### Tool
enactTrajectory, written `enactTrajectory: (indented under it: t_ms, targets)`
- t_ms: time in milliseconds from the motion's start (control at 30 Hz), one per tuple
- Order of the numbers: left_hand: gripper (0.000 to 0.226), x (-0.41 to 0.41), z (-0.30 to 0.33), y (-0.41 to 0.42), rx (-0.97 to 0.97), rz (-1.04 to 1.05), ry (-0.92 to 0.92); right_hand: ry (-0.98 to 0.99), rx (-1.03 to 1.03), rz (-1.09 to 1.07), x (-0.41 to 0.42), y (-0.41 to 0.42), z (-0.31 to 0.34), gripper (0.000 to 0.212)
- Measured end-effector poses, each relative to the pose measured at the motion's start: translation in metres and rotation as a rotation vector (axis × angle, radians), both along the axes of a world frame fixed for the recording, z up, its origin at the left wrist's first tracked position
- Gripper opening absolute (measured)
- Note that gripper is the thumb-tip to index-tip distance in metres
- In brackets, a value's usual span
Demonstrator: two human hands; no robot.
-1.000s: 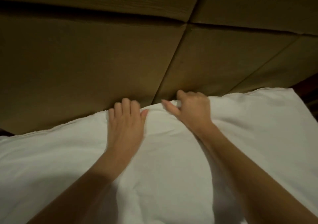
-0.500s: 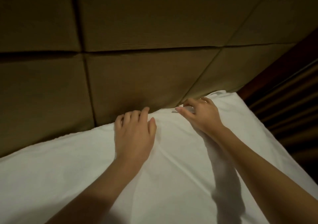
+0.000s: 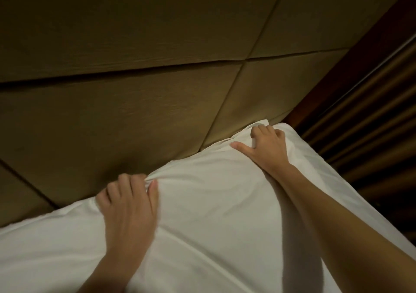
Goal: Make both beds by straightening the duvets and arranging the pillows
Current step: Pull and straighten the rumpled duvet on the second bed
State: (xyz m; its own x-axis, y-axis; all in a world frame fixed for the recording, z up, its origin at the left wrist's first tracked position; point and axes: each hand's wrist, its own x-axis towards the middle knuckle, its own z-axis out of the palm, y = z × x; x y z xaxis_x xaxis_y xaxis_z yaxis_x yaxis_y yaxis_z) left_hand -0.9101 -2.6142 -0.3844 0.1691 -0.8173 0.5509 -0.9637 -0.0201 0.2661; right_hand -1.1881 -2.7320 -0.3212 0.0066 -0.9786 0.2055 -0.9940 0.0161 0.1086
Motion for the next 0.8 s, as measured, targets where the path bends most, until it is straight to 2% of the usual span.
enactTrajectory:
  t_ms: [67, 167, 300, 433, 533, 600, 733, 800]
  targets:
    - [0.03, 0.001, -0.002, 0.001, -0.004, 0.011, 0.025, -0.043, 0.07, -0.059, -0.01, -0.005, 0.006, 0.079]
    - [0.028, 0.0, -0.007, 0.001, 0.017, 0.03, 0.019, -0.159, 0.209, -0.158, -0.027, -0.007, 0.008, 0.06]
    - [0.028, 0.0, -0.015, 0.001, 0.031, 0.039, 0.024, -0.335, 0.248, -0.227, -0.024, -0.006, 0.005, 0.072]
    - [0.03, -0.001, -0.015, -0.001, 0.043, 0.044, 0.032, -0.225, 0.17, -0.225, -0.015, -0.002, 0.01, 0.086]
    - [0.029, 0.005, -0.005, -0.011, -0.044, -0.006, 0.075, -0.124, 0.136, -0.161, -0.007, -0.024, 0.046, 0.099]
    - [0.029, 0.01, -0.004, -0.017, -0.087, -0.037, 0.072, -0.079, 0.112, -0.138, -0.002, -0.043, 0.059, 0.098]
    - [0.028, 0.009, -0.023, -0.015, -0.035, 0.016, 0.007, -0.039, 0.097, -0.17, 0.012, -0.042, 0.008, 0.1]
    - [0.025, 0.01, -0.031, -0.015, -0.033, 0.018, -0.01, -0.087, 0.063, -0.189, 0.016, -0.035, -0.013, 0.088]
